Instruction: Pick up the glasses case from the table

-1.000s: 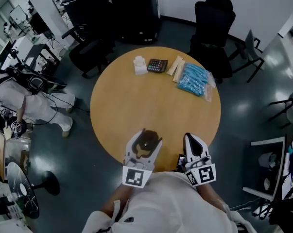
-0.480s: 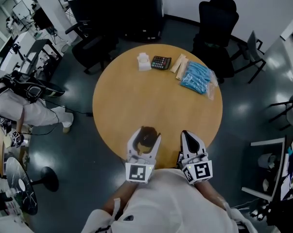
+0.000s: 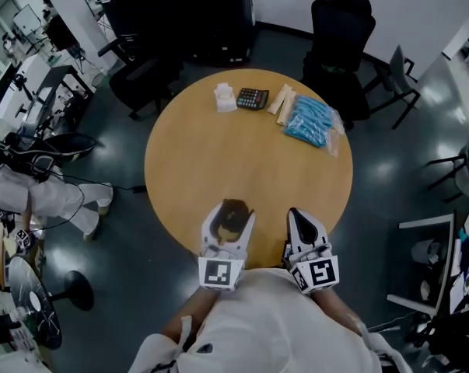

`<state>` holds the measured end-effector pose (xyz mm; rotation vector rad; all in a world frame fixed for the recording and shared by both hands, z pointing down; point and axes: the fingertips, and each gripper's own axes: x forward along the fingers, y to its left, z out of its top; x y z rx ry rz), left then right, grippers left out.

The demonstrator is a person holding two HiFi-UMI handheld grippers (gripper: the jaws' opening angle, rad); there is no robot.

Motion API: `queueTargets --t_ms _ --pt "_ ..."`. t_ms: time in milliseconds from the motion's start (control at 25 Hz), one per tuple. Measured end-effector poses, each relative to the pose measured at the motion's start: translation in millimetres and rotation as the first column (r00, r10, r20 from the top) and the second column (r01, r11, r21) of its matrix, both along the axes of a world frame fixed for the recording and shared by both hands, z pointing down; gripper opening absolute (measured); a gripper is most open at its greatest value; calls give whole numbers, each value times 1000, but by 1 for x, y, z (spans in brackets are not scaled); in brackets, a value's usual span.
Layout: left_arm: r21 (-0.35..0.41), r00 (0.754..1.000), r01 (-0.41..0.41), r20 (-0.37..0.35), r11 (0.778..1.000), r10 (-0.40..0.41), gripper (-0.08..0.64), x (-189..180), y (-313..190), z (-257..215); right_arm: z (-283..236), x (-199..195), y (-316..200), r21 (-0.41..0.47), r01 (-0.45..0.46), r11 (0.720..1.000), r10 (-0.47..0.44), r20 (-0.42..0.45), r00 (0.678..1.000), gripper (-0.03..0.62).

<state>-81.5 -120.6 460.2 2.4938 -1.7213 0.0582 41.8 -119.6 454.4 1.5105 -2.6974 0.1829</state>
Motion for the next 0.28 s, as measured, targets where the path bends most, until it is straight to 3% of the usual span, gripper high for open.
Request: queueTargets --t_ms 280 --pt "16 1000 -5 9 1000 5 267 -5 5 14 0 -4 3 4 13 1000 -13 3 1000 14"
